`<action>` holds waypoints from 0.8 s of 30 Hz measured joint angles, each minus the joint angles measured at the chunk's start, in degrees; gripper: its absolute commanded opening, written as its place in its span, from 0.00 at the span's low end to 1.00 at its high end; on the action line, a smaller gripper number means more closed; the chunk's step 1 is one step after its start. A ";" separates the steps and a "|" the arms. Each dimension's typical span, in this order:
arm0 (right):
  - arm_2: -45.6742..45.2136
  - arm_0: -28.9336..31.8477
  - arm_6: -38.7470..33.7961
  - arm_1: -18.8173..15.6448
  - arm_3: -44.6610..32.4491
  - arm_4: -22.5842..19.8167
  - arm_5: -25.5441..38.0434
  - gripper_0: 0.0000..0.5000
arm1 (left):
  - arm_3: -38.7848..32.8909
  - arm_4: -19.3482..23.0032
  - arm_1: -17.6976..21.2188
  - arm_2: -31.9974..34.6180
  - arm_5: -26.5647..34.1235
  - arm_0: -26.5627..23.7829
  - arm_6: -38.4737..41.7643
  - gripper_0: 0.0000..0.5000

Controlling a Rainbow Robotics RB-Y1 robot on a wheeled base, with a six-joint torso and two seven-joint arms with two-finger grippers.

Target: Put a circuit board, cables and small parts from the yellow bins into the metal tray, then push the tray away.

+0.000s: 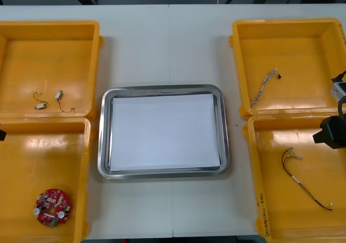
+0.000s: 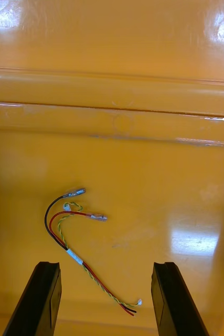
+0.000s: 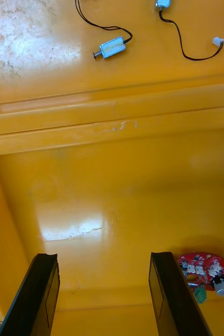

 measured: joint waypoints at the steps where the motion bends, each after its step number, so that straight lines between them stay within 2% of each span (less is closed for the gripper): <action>1: 0.00 0.00 0.00 0.00 0.00 0.00 0.00 1.00 | 0.00 0.00 0.00 0.00 0.00 0.00 0.00 1.00; 24: 0.00 0.00 0.00 0.00 0.00 0.00 0.00 1.00 | 0.00 0.00 0.00 0.00 0.00 0.00 0.00 1.00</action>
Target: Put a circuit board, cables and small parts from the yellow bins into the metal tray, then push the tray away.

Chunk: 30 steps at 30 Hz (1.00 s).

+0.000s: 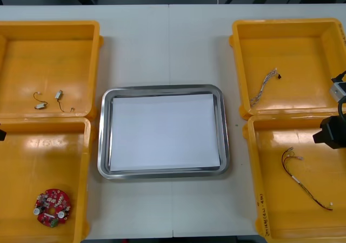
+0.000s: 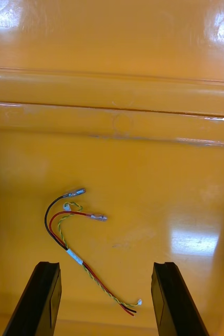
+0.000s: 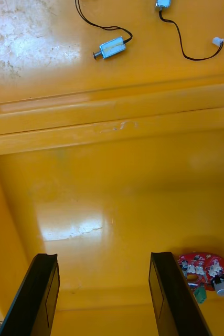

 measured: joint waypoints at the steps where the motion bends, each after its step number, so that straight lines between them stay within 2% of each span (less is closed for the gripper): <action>1: 0.00 0.00 0.00 0.00 0.00 0.00 0.00 1.00 | 0.00 0.00 0.00 0.00 0.00 0.00 0.00 1.00; 30: 0.00 0.00 0.00 0.00 0.00 0.00 0.00 1.00 | 0.00 0.00 0.00 0.00 0.00 0.00 0.00 1.00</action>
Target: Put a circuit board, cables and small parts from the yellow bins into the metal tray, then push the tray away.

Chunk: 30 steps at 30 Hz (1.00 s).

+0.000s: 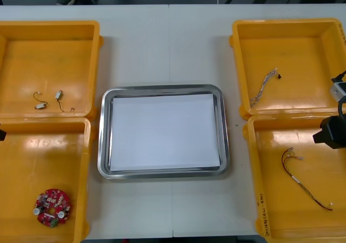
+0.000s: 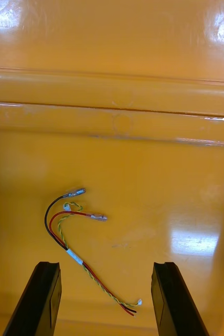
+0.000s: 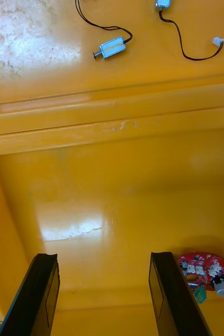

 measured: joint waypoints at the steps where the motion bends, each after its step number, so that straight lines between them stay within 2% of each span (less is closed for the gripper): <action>1: 0.00 0.00 0.00 0.00 0.00 0.00 0.00 1.00 | 0.00 0.00 0.00 0.00 0.00 0.00 0.00 1.00; 30: 0.00 0.00 0.00 0.00 0.00 0.00 0.00 1.00 | 0.00 0.00 0.00 0.00 0.00 0.00 0.00 1.00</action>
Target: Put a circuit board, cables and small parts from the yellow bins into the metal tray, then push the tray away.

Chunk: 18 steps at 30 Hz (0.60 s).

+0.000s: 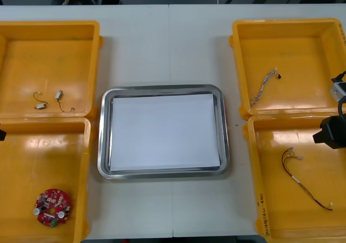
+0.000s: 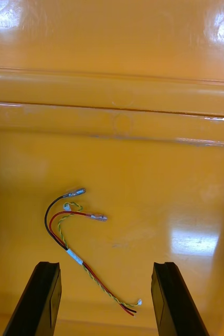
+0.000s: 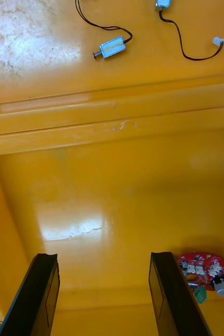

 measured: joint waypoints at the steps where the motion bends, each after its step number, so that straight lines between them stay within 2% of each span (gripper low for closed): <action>1: 0.00 0.00 0.00 0.00 0.00 0.00 0.00 1.00 | 0.00 0.00 0.00 0.00 0.00 0.00 0.00 1.00; 18: 0.00 0.00 0.00 0.00 0.00 0.00 0.00 1.00 | 0.00 0.00 0.00 0.00 0.00 0.00 0.00 1.00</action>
